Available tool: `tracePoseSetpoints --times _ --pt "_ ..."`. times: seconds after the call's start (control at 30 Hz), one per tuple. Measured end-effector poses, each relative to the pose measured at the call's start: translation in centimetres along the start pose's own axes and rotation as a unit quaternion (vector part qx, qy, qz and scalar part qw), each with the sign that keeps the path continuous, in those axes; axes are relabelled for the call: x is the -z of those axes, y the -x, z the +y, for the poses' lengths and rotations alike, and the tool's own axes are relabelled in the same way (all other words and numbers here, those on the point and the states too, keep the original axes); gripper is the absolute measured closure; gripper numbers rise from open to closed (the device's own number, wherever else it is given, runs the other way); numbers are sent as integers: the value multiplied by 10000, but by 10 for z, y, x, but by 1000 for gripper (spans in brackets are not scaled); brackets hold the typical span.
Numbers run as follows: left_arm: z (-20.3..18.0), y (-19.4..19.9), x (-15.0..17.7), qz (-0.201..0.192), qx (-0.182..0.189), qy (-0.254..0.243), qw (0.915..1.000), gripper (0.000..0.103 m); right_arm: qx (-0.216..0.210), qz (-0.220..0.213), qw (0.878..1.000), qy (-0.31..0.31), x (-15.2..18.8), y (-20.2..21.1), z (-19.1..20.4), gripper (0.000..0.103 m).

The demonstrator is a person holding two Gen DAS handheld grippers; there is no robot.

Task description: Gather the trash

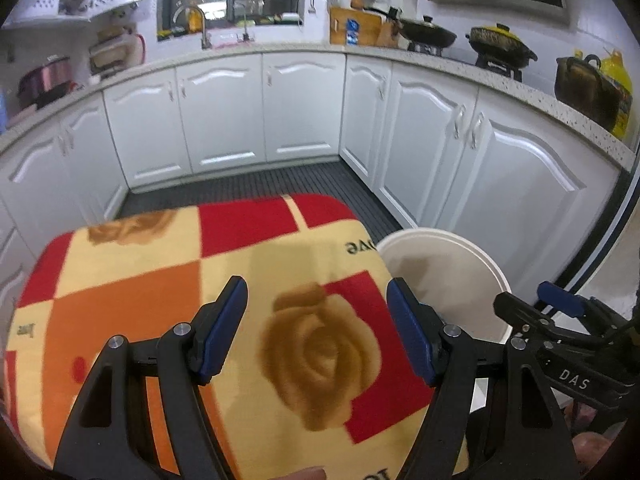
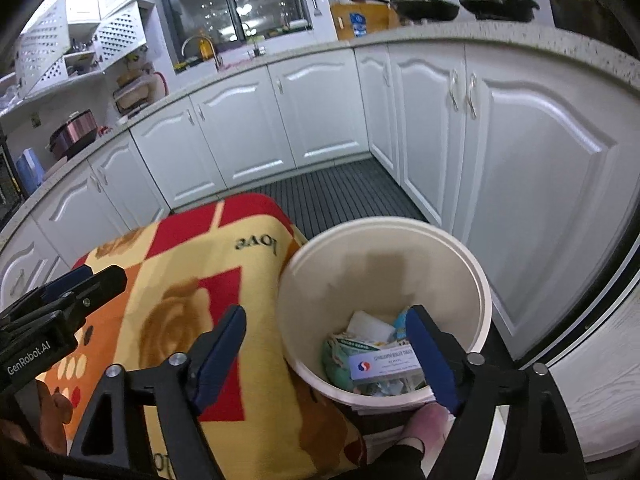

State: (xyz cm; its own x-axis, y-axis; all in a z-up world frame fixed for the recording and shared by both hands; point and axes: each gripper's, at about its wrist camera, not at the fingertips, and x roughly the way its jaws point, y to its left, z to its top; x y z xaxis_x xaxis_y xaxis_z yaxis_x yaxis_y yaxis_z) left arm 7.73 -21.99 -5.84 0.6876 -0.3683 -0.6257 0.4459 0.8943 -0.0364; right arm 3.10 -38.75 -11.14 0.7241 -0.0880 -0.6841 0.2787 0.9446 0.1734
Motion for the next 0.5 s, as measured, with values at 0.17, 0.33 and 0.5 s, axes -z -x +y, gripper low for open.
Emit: tracePoseSetpoints --times 0.17,0.33,0.5 --pt "10 23 0 -310 -150 25 9994 32 -62 -212 9998 -34 -1 15 12 15" --pt "18 41 0 -535 -172 82 9984 31 -53 -588 9982 32 -1 35 24 8" --pt "25 55 0 -733 -161 162 9971 28 59 -674 9974 241 -4 44 38 7"
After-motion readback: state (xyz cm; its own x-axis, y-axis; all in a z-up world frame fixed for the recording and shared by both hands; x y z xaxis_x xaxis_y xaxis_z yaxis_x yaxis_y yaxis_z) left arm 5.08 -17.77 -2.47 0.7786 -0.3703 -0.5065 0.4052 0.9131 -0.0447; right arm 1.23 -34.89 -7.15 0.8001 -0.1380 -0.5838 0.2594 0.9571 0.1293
